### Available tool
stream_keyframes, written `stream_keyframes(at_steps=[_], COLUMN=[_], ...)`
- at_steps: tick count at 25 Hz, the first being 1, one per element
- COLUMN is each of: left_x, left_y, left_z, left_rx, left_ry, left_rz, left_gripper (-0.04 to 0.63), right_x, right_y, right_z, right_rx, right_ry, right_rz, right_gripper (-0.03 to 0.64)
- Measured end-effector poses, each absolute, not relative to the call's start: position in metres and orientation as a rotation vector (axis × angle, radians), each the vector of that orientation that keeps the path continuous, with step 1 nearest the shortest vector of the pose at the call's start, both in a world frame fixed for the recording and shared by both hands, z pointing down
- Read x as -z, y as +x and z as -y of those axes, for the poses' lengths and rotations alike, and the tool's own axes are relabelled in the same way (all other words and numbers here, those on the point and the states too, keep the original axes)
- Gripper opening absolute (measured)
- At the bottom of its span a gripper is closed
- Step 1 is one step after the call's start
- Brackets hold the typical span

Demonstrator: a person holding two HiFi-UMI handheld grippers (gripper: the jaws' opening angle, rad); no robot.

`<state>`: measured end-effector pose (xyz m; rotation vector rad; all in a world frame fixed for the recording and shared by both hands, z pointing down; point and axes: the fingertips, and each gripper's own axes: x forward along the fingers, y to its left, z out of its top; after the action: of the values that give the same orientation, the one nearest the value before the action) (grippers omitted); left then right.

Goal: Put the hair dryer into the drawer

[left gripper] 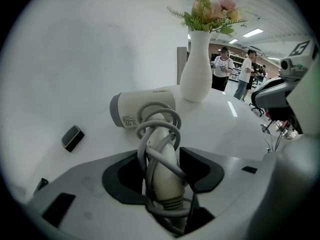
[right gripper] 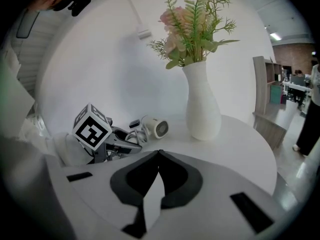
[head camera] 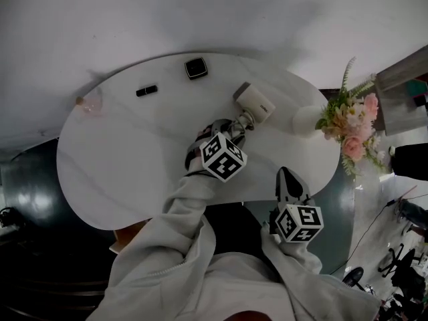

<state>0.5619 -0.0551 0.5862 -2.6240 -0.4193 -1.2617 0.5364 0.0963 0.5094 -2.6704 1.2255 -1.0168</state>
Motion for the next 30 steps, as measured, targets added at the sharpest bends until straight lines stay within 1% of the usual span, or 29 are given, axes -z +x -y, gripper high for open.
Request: stream_keyframes(at_steps=[5,11,17,30], left_x=[-0.575,-0.566,-0.56,-0.542], left_y=[0.558,0.541,0.511,0.419], left_z=[0.058,0.056,0.044,0.038], left_rx=[1.18,1.175,1.174,1.087], left_ry=[-2.701,-2.808,-2.856,-2.94], left_rz=[0.333,0.276,0.262,0.051], left_gripper=[0.206,0.204,0.204,0.204], right_x=[-0.501,-0.493,-0.487,-0.477], right_y=[0.53,0.521,0.508,0.439], right_z=[-0.103,-0.109,-0.11,-0.112], right_rx=[0.994,0.964,0.944,0.887], right_ry=[-2.669,-2.663,-2.652,-2.593], right_rz=[-1.22,-1.223,-1.268,-1.436], right_gripper=[0.05,0.049,0.051,0.051])
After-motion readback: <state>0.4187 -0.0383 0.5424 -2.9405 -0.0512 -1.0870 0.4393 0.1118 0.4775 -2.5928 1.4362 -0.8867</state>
